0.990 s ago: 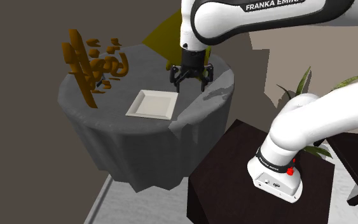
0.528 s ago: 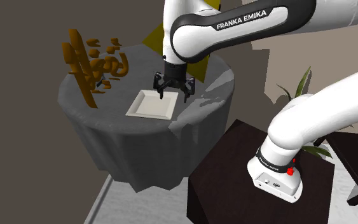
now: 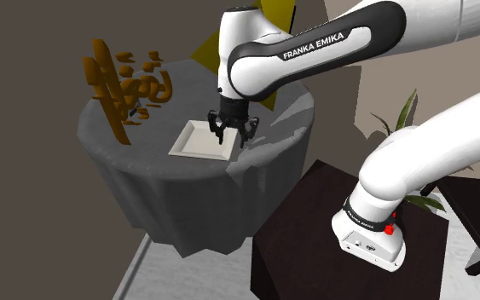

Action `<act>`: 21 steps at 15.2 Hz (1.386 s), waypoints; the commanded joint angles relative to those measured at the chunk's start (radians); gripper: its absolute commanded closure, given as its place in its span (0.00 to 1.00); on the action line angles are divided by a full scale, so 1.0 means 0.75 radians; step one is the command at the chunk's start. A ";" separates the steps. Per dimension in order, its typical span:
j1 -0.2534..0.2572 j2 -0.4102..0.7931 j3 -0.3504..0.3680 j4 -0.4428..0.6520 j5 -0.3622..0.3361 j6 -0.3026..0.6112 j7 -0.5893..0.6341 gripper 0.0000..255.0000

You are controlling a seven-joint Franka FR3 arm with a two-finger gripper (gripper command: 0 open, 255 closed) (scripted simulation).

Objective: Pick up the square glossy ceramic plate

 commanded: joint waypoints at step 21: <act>0.130 -0.133 -0.066 -0.075 0.235 0.050 -0.049 0.00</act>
